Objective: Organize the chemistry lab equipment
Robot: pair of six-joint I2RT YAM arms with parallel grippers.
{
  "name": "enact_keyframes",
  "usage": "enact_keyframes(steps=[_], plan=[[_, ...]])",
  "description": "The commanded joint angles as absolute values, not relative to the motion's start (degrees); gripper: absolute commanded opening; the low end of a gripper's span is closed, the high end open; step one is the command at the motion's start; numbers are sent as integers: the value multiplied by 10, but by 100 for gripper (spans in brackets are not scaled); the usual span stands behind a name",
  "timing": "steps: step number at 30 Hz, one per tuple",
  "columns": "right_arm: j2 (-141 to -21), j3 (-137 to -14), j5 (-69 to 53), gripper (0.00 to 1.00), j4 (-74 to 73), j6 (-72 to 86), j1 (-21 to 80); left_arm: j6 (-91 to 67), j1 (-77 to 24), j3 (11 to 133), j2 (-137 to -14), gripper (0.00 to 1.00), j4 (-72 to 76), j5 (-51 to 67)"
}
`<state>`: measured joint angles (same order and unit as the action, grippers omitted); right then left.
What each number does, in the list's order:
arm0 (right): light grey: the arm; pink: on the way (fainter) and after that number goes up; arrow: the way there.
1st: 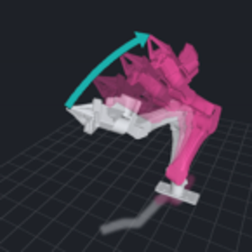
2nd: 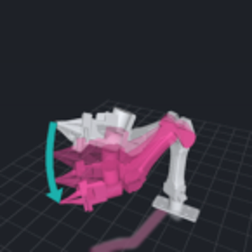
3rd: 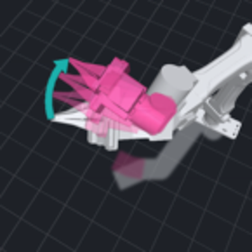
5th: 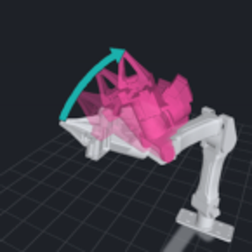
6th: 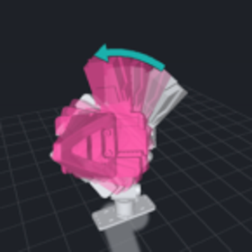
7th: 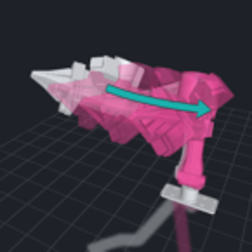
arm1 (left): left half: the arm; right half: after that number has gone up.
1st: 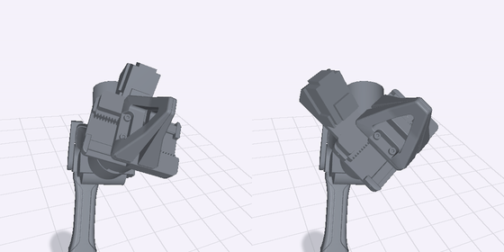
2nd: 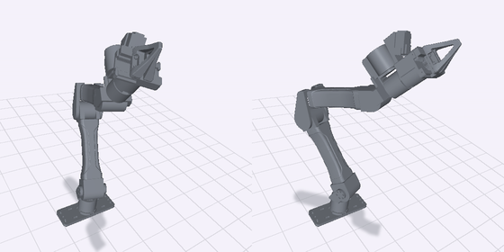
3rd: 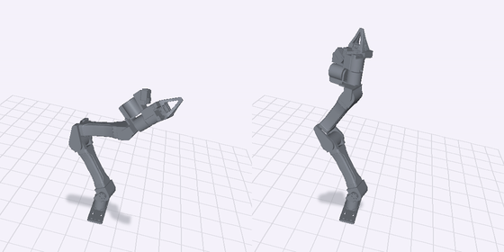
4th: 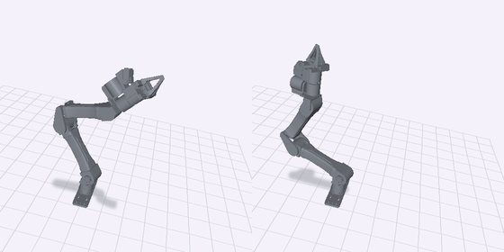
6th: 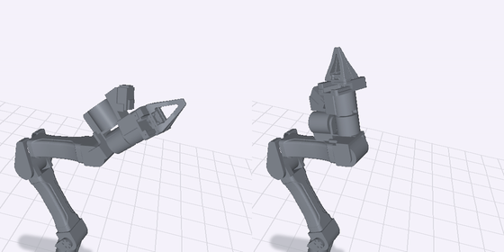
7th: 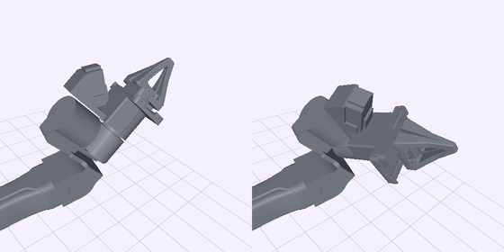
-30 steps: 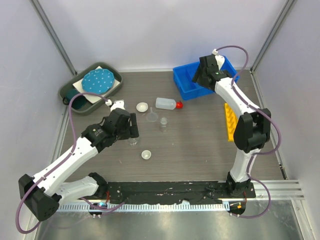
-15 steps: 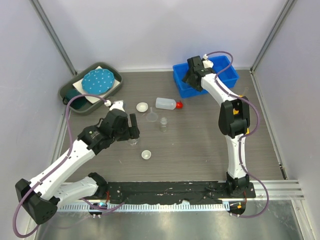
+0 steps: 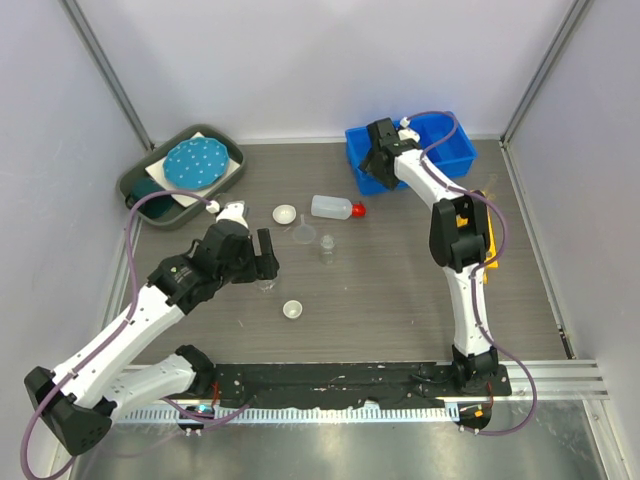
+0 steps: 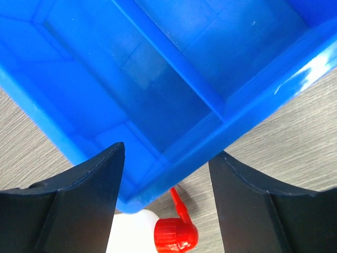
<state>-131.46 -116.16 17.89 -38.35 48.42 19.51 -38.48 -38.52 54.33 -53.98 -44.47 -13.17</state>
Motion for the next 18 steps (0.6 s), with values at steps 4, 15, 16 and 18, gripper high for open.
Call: enact_keyframes(steps=[4,15,16,18], plan=[[-1349,-1223,187,64,-408,490,197,-369,-387,554,-526,84,-446,-124],[-1379,-1236,183,19,-407,489,191,-364,-387,551,-518,84,-457,-130],[-1378,-1234,184,12,-406,489,188,-364,-387,552,-519,84,-456,-130],[-1376,-1231,185,5,-404,488,188,-363,-386,553,-520,84,-457,-130]])
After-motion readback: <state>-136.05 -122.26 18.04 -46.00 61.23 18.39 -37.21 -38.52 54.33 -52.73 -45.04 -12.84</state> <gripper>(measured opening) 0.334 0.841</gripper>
